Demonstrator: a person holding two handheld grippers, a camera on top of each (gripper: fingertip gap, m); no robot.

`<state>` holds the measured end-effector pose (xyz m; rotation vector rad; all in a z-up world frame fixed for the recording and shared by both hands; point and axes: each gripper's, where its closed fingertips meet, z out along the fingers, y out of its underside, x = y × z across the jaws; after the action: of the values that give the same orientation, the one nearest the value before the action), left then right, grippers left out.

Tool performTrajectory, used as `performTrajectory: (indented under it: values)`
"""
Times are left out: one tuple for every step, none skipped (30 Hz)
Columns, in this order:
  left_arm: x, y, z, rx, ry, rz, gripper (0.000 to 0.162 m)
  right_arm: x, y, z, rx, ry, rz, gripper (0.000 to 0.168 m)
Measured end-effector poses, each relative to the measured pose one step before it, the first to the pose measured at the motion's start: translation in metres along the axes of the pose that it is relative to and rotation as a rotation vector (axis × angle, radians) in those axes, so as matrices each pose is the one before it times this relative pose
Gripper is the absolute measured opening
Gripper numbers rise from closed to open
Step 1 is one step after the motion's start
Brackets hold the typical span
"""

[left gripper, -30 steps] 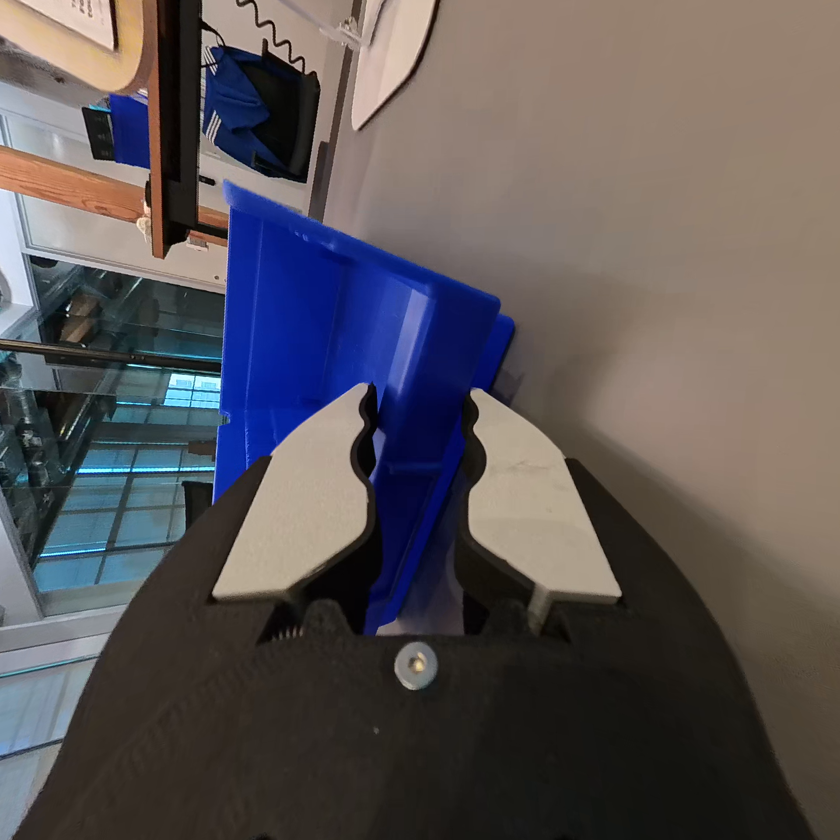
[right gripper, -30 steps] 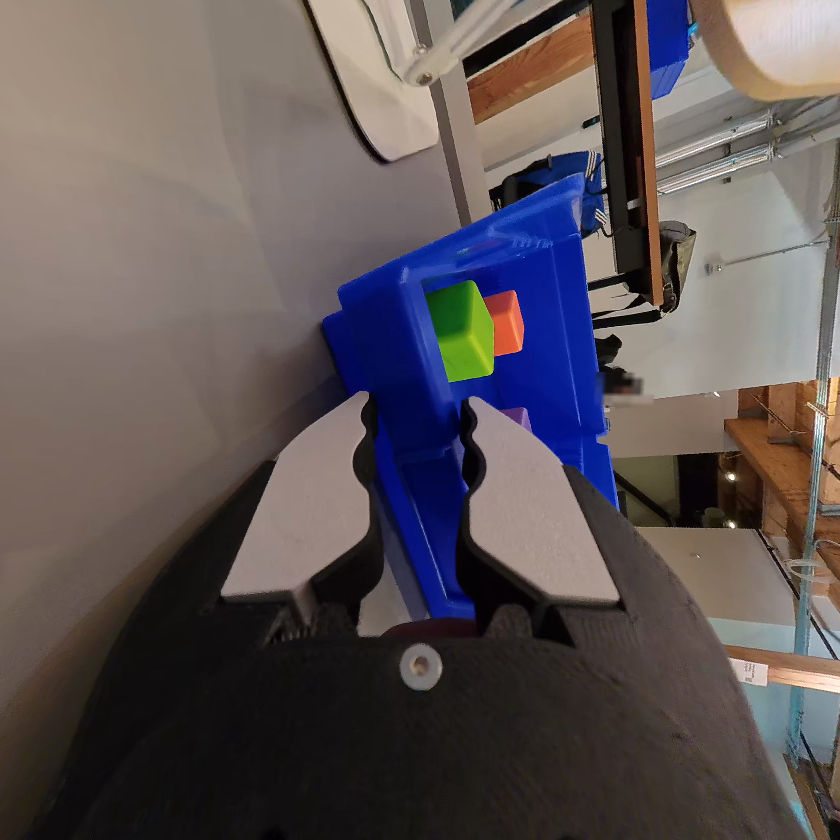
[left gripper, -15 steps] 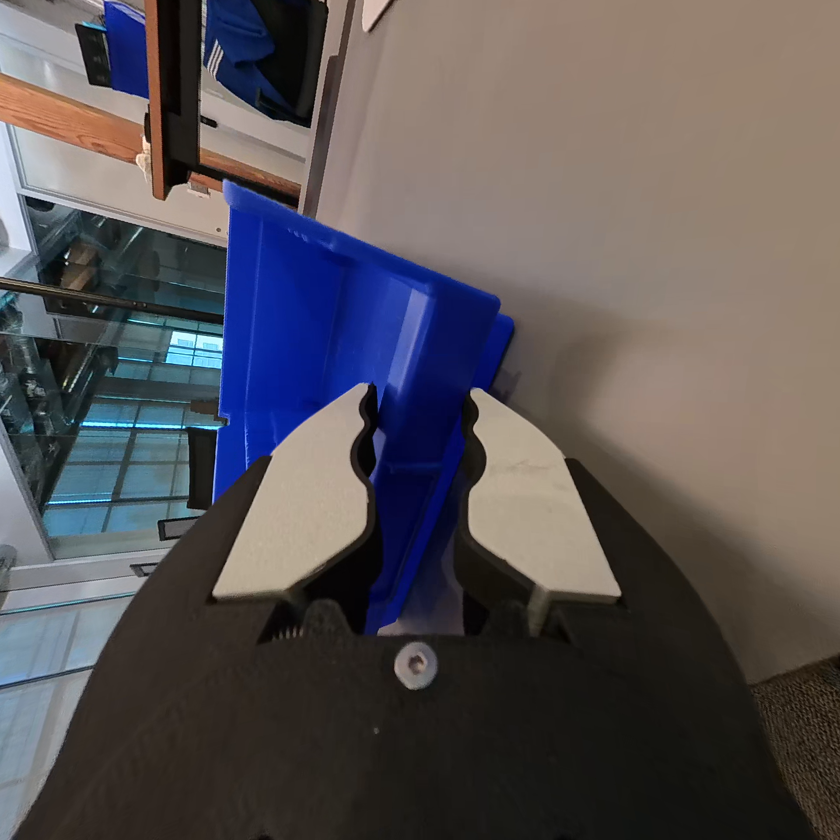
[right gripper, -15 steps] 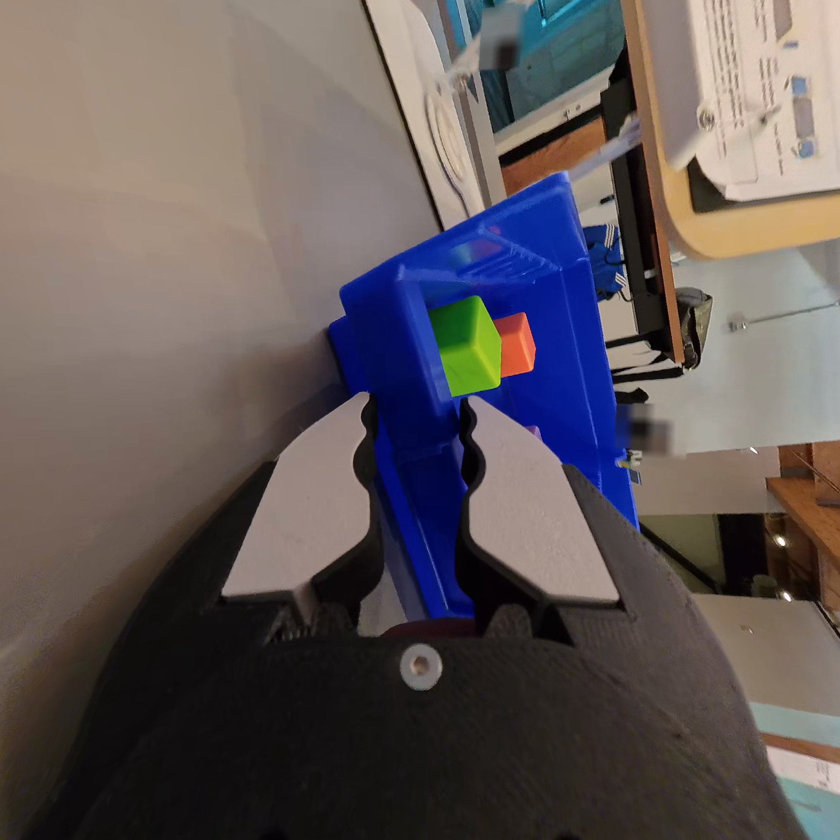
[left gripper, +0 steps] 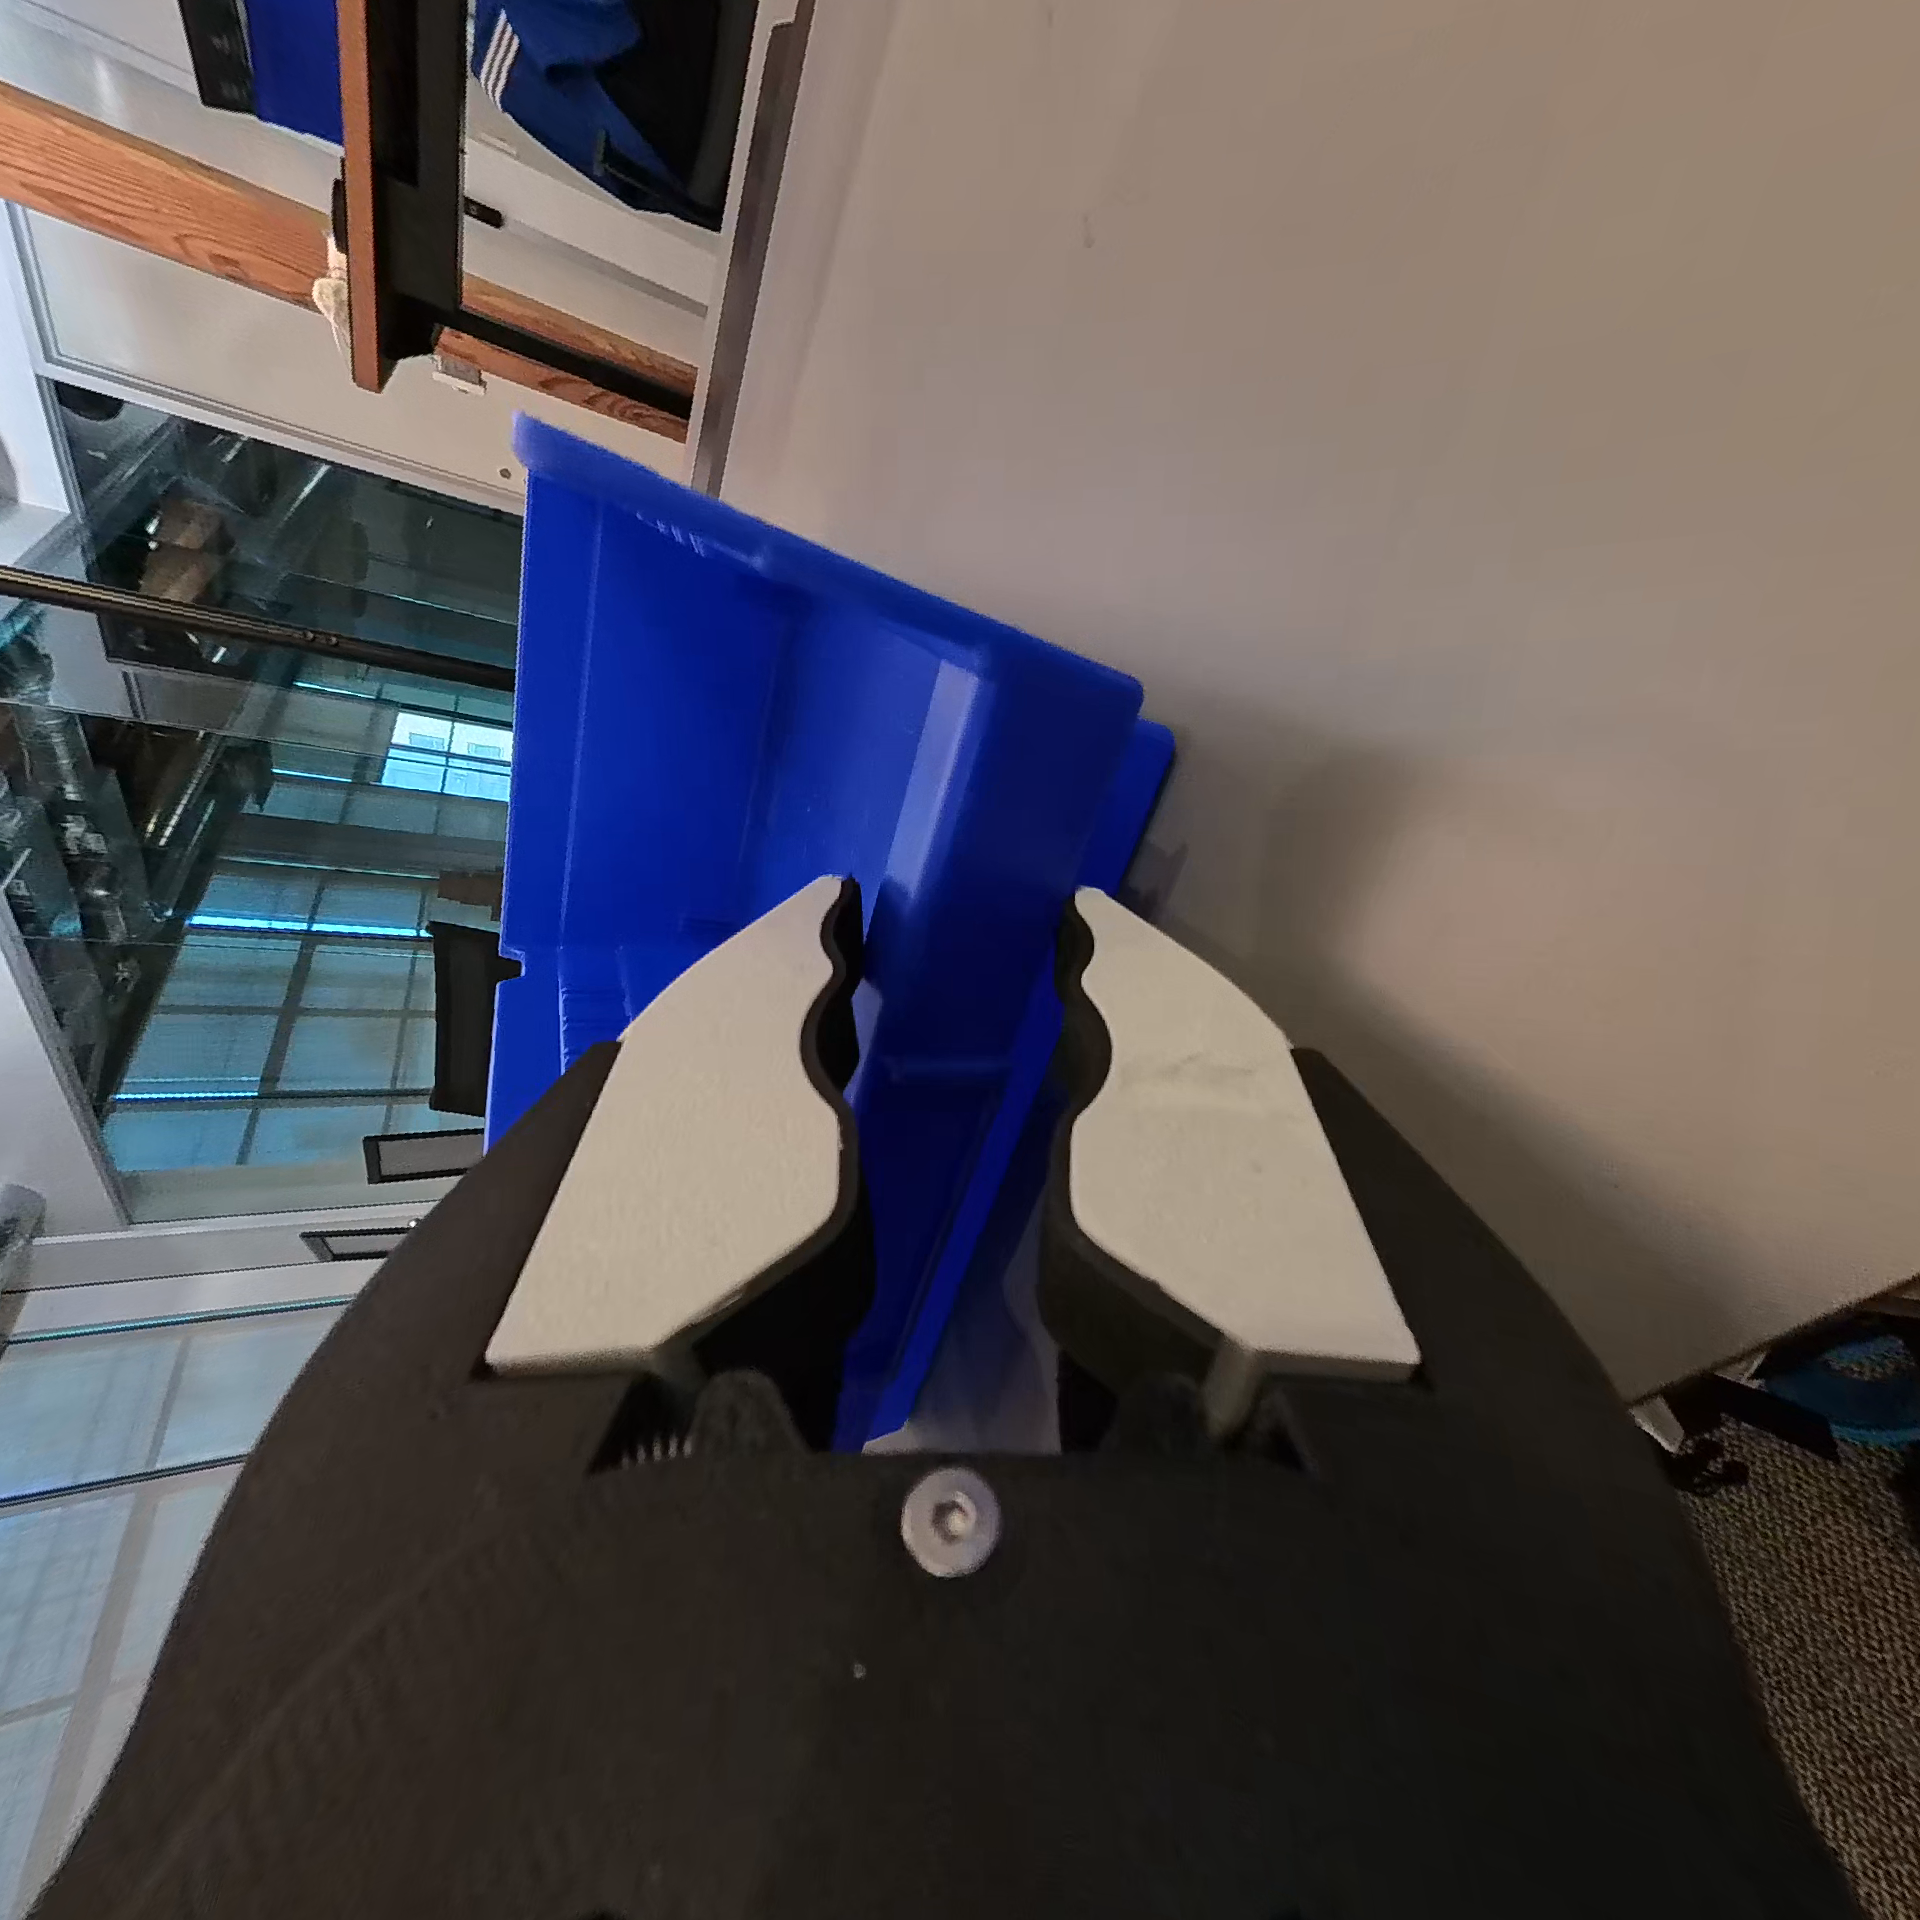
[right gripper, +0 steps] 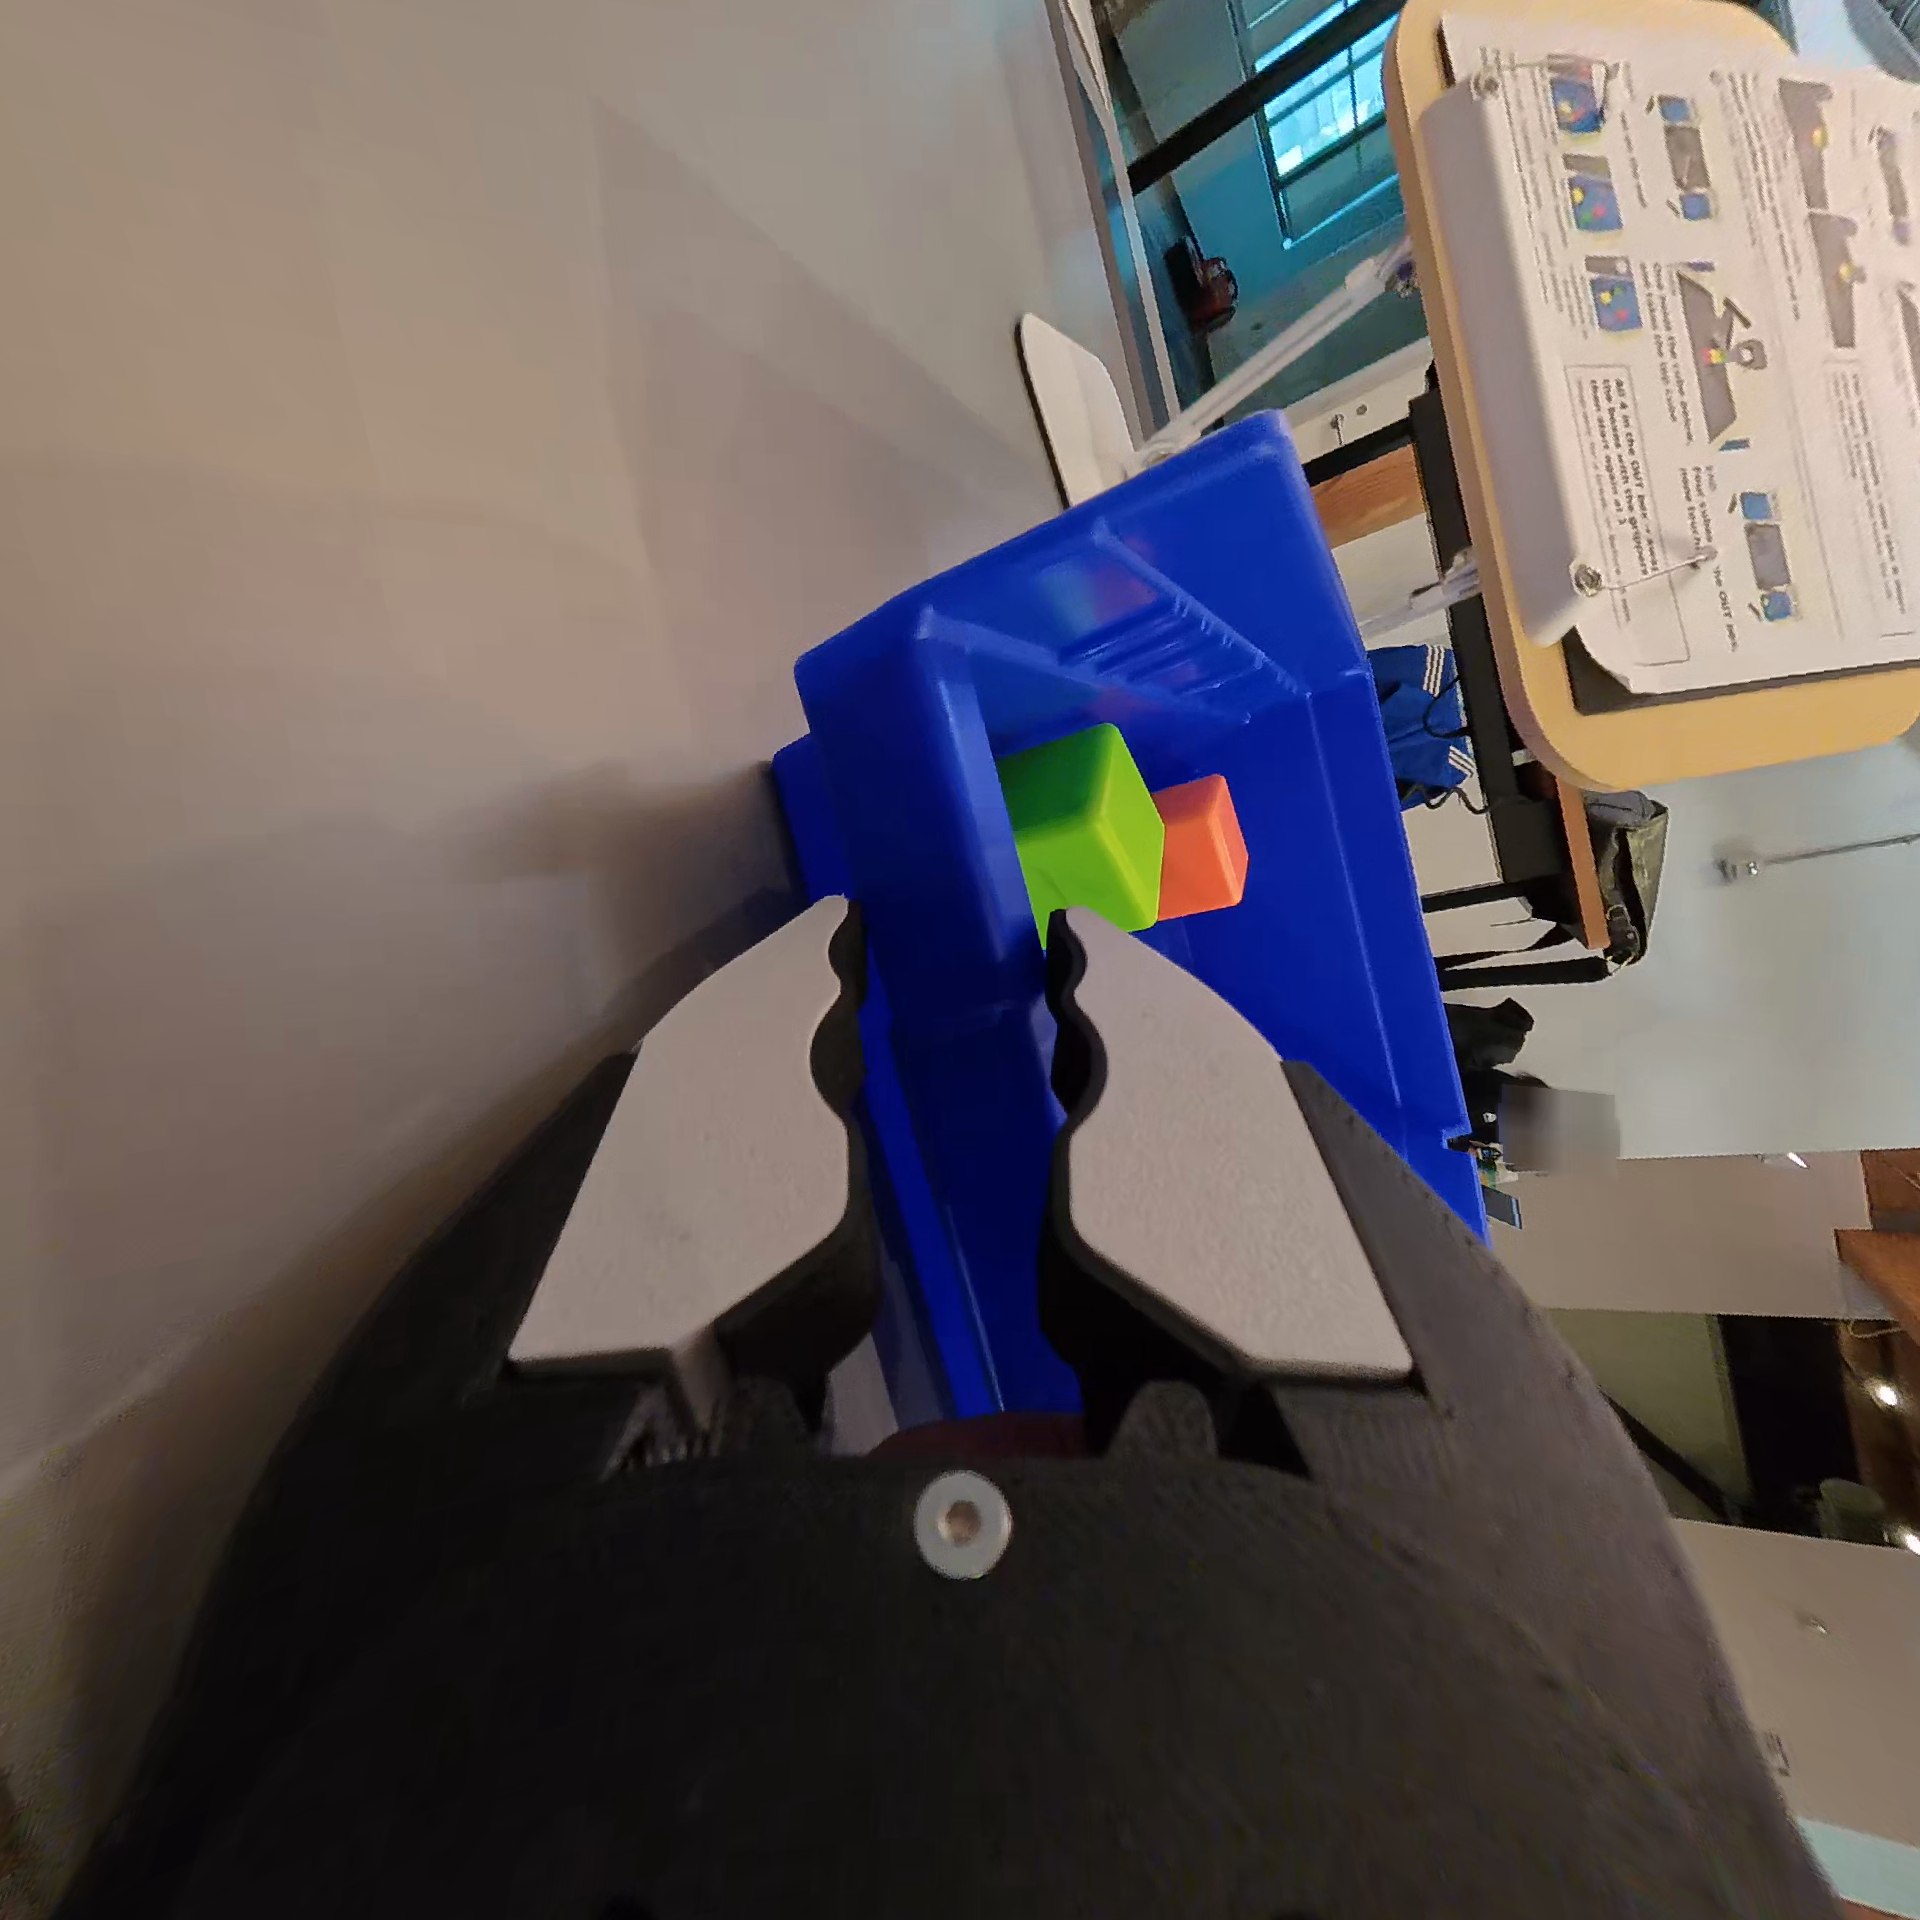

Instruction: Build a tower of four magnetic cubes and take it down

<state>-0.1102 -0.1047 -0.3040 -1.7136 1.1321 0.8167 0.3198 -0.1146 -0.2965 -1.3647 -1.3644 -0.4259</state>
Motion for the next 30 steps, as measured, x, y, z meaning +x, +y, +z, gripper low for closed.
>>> performTrajectory:
  values:
    - [0.00005, 0.00000, 0.00006, 0.0002, 0.0001, 0.0006, 0.035, -0.00221, -0.00285, -0.00210, 0.0027, -0.0022, 0.0000, 0.034]
    - [-0.00004, 0.00004, 0.00006, -0.0005, 0.0001, 0.0002, 0.035, -0.00239, -0.00310, -0.00204, 0.0048, -0.0024, -0.0015, 0.034]
    - [-0.00003, 0.00001, -0.00006, -0.0003, 0.0000, -0.0009, 0.035, -0.00268, -0.00347, -0.00227, 0.0077, -0.0046, -0.0022, 0.034]
    - [-0.00002, 0.00004, 0.00009, 0.0007, -0.0004, 0.0002, 0.035, -0.00287, -0.00406, -0.00229, 0.0124, -0.0067, -0.0036, 0.034]
    - [0.00001, 0.00010, -0.00008, 0.0001, -0.0002, -0.0006, 0.035, -0.00331, -0.00470, -0.00247, 0.0165, -0.0083, -0.0055, 0.034]
    - [-0.00012, 0.00025, -0.00017, -0.0011, -0.0008, 0.0003, 0.035, -0.00331, -0.00487, -0.00232, 0.0154, -0.0097, -0.0041, 0.034]
    - [-0.00003, 0.00048, -0.00018, -0.0018, -0.0012, -0.0011, 0.035, -0.00339, -0.00491, -0.00207, 0.0128, -0.0108, -0.0020, 0.034]
    - [-0.00018, 0.00072, -0.00026, -0.0026, -0.0016, -0.0020, 0.035, -0.00348, -0.00545, -0.00189, 0.0154, -0.0118, -0.0031, 0.033]
    - [-0.00027, 0.00109, -0.00031, -0.0028, -0.0015, -0.0004, 0.035, -0.00370, -0.00592, -0.00156, 0.0177, -0.0122, -0.0046, 0.033]
    - [-0.00038, 0.00129, -0.00036, -0.0032, -0.0006, 0.0006, 0.036, -0.00347, -0.00603, -0.00086, 0.0163, -0.0118, -0.0034, 0.033]
    - [-0.00044, 0.00162, -0.00037, -0.0036, -0.0007, -0.0004, 0.036, -0.00307, -0.00582, -0.00008, 0.0143, -0.0100, -0.0011, 0.033]
    - [-0.00069, 0.00205, -0.00019, -0.0052, -0.0021, -0.0023, 0.036, -0.00235, -0.00501, 0.00099, 0.0095, -0.0071, 0.0000, 0.032]
    - [-0.00078, 0.00228, -0.00021, -0.0047, -0.0029, -0.0036, 0.035, -0.00140, -0.00376, 0.00149, 0.0048, -0.0056, -0.0010, 0.033]
    - [-0.00073, 0.00230, -0.00030, -0.0048, -0.0026, -0.0034, 0.035, -0.00125, -0.00344, 0.00164, 0.0085, -0.0089, -0.0020, 0.033]
    - [-0.00053, 0.00208, -0.00045, -0.0046, -0.0020, -0.0014, 0.035, -0.00127, -0.00342, 0.00175, 0.0099, -0.0112, -0.0024, 0.032]
    - [-0.00054, 0.00196, -0.00049, -0.0047, -0.0017, -0.0015, 0.035, -0.00107, -0.00345, 0.00189, 0.0106, -0.0103, -0.0027, 0.033]
    - [-0.00055, 0.00188, -0.00046, -0.0031, -0.0022, -0.0023, 0.035, -0.00101, -0.00343, 0.00224, 0.0101, -0.0080, -0.0025, 0.032]
    - [-0.00033, 0.00169, -0.00051, -0.0014, -0.0015, -0.0033, 0.035, -0.00087, -0.00360, 0.00255, 0.0088, -0.0070, -0.0026, 0.032]
    - [-0.00044, 0.00175, -0.00067, -0.0019, -0.0004, -0.0007, 0.035, -0.00107, -0.00382, 0.00265, 0.0091, -0.0077, -0.0022, 0.032]
    - [-0.00035, 0.00178, -0.00061, -0.0027, -0.0004, -0.0007, 0.035, -0.00119, -0.00415, 0.00270, 0.0105, -0.0082, -0.0027, 0.032]
    - [-0.00040, 0.00174, -0.00061, -0.0016, -0.0016, -0.0024, 0.035, -0.00104, -0.00413, 0.00277, 0.0115, -0.0074, -0.0040, 0.032]
    - [-0.00037, 0.00164, -0.00053, -0.0017, -0.0017, -0.0028, 0.035, -0.00120, -0.00427, 0.00288, 0.0115, -0.0070, -0.0049, 0.032]
    - [-0.00044, 0.00191, -0.00053, -0.0032, -0.0015, -0.0025, 0.035, -0.00112, -0.00420, 0.00285, 0.0108, -0.0078, -0.0041, 0.032]
    - [-0.00050, 0.00183, -0.00055, -0.0033, -0.0018, -0.0018, 0.035, -0.00097, -0.00419, 0.00304, 0.0102, -0.0069, -0.0035, 0.032]
    - [-0.00046, 0.00198, -0.00067, -0.0031, -0.0020, -0.0012, 0.035, -0.00102, -0.00406, 0.00299, 0.0102, -0.0052, -0.0044, 0.032]
    - [-0.00046, 0.00202, -0.00060, -0.0031, -0.0019, -0.0031, 0.035, -0.00092, -0.00405, 0.00309, 0.0112, -0.0055, -0.0050, 0.032]
    - [-0.00052, 0.00190, -0.00072, -0.0030, -0.0017, -0.0023, 0.035, -0.00086, -0.00415, 0.00321, 0.0128, -0.0075, -0.0053, 0.032]
    - [-0.00043, 0.00207, -0.00070, -0.0038, -0.0017, -0.0012, 0.036, -0.00088, -0.00428, 0.00339, 0.0135, -0.0088, -0.0050, 0.032]
    - [-0.00056, 0.00209, -0.00062, -0.0037, -0.0018, -0.0019, 0.036, -0.00087, -0.00444, 0.00375, 0.0133, -0.0092, -0.0051, 0.032]
    - [-0.00050, 0.00194, -0.00067, -0.0030, -0.0019, -0.0020, 0.036, -0.00076, -0.00452, 0.00423, 0.0133, -0.0089, -0.0052, 0.032]
